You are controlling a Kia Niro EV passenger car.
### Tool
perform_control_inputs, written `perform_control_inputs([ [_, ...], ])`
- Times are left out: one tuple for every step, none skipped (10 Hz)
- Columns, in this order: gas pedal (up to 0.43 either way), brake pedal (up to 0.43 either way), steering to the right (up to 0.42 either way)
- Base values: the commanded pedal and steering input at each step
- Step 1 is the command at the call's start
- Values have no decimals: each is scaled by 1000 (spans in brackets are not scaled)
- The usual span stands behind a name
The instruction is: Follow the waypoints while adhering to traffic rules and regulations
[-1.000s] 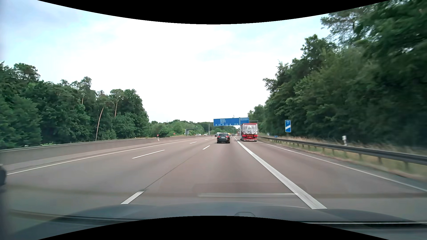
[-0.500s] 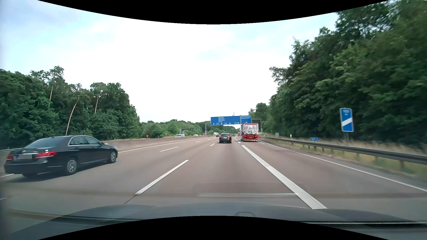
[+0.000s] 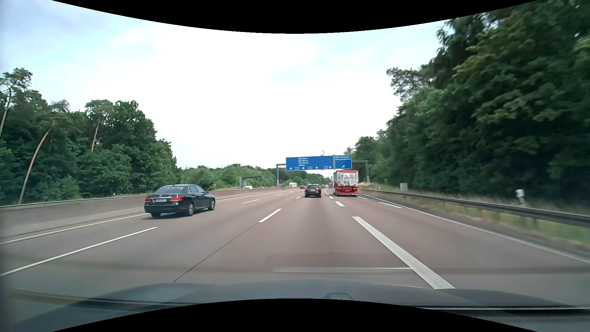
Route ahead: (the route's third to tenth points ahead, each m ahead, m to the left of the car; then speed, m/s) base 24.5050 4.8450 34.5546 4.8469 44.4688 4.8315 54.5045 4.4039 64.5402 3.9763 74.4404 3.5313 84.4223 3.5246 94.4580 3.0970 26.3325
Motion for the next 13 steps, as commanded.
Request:
perform_control_inputs([
  [280, 0, -1],
  [280, 0, -1],
  [280, 0, -2],
  [280, 0, -1],
  [280, 0, -1],
  [280, 0, -1],
  [280, 0, -1],
  [280, 0, 0],
  [280, 0, -1],
  [280, 0, 0],
  [280, 0, 0],
  [280, 0, 0],
  [280, 0, 0],
])
